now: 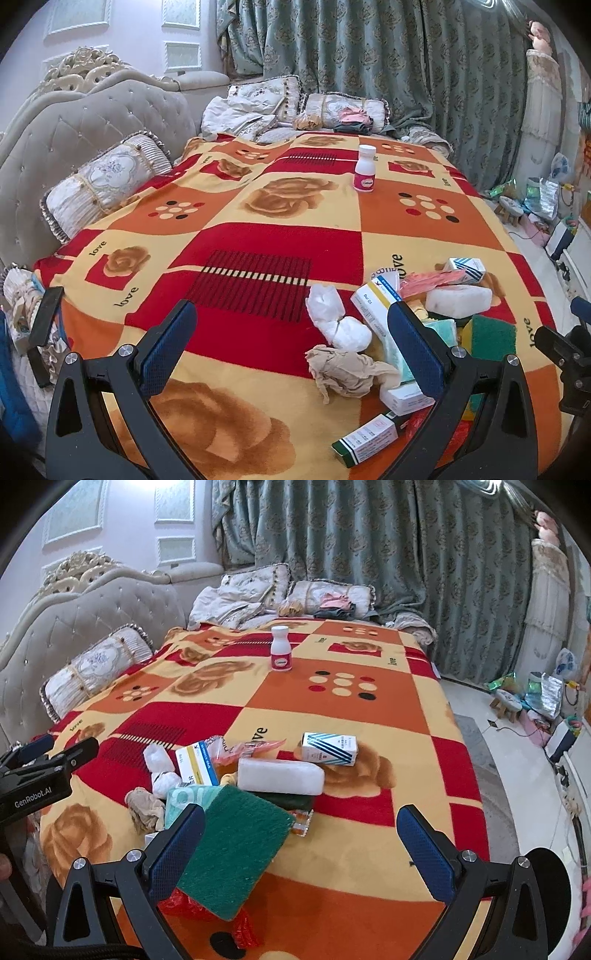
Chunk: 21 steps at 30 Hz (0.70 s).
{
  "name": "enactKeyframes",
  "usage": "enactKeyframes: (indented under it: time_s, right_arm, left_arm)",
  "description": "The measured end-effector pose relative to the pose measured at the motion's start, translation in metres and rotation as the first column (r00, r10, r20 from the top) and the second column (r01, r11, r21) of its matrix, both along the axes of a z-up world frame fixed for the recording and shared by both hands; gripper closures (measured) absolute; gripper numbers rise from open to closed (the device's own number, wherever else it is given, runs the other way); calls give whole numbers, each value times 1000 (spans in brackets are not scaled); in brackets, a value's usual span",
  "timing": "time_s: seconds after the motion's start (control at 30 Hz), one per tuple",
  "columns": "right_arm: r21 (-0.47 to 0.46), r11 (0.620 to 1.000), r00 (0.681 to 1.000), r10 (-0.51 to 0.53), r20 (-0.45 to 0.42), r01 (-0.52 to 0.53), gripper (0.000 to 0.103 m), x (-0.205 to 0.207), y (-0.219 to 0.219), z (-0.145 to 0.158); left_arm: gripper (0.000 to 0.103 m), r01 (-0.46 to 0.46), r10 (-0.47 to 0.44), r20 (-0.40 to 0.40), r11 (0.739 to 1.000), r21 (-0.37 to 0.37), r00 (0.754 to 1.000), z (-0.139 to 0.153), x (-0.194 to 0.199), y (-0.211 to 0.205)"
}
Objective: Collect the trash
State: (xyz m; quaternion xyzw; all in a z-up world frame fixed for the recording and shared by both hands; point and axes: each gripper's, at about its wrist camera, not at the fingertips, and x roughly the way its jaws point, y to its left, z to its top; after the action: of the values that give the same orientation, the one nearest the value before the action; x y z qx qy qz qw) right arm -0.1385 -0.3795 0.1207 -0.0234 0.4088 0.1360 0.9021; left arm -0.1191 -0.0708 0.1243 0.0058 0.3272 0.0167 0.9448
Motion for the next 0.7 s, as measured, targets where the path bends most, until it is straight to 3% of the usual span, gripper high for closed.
enactKeyframes:
  time_s: [0.2, 0.7]
  right_arm:
    - [11, 1000, 1000, -4, -4, 4, 0, 2, 4, -1]
    - [25, 999, 993, 34, -113, -32, 0, 11, 22, -25]
  left_arm:
    - [0, -10, 10, 5, 1000, -6, 1000, 1, 0, 5]
    - [0, -24, 24, -21, 1000, -8, 999, -5, -6, 33]
